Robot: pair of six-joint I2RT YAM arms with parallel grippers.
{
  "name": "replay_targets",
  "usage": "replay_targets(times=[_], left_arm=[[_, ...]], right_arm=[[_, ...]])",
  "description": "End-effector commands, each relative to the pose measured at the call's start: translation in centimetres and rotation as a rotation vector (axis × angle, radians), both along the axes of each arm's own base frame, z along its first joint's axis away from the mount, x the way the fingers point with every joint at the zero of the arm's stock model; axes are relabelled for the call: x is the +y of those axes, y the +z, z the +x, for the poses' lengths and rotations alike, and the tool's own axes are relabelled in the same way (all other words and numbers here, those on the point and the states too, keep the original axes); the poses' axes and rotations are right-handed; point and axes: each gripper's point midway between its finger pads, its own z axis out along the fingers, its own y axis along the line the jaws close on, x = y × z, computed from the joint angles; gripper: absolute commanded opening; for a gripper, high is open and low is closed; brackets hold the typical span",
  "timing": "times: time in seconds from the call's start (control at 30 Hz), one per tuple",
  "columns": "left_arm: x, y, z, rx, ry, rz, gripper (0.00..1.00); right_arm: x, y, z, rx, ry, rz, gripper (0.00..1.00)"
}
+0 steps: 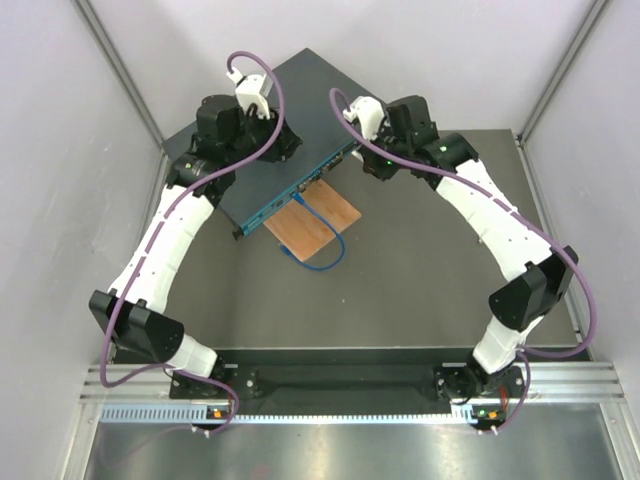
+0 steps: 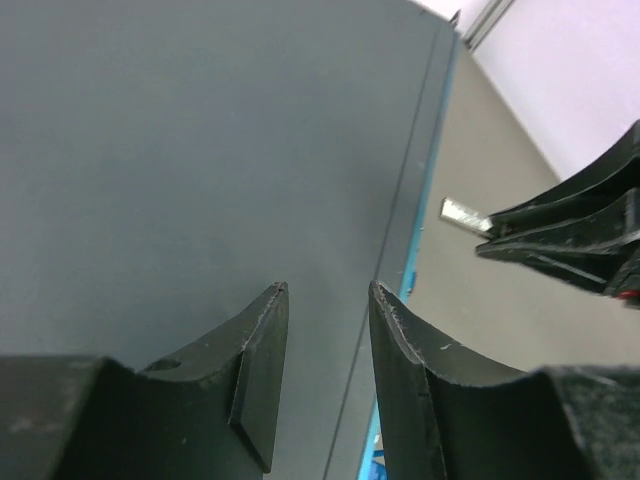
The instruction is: Insert the plug into the switch port
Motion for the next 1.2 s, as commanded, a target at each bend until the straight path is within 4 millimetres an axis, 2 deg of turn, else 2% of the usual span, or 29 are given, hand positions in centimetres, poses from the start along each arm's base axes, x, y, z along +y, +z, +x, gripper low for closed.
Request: replay_targets(times=[0.0, 0.3, 0.5, 0.73, 1.17], left_arm=[[0.8, -1.0, 0.6, -0.006, 0.023, 0.059, 0.43], [0.4, -1.9, 1.0, 0.021, 0.017, 0.050, 0.43], [0.3, -2.1, 1.1, 0.033, 0.019, 0.040, 0.44], [0.0, -2.1, 1.2, 0.039, 0.009, 0.030, 0.44], [0.0, -2.2, 1.2, 0.044, 0.007, 0.024, 0.45]], right_arm=[[0.3, 1.9, 0.1, -0.019, -0.048, 0.040, 0.00], [1.6, 1.8, 0.3, -0.023, -0.050, 0.039, 0.00], [1.8, 2.1, 0.5, -0.034, -0.053, 0.036, 0.00], [2.2, 2.9, 1.0, -0.053, -0.053, 0.053, 0.00], [2.7, 2.2, 0.9, -0.026, -0.036, 0.057, 0.00]])
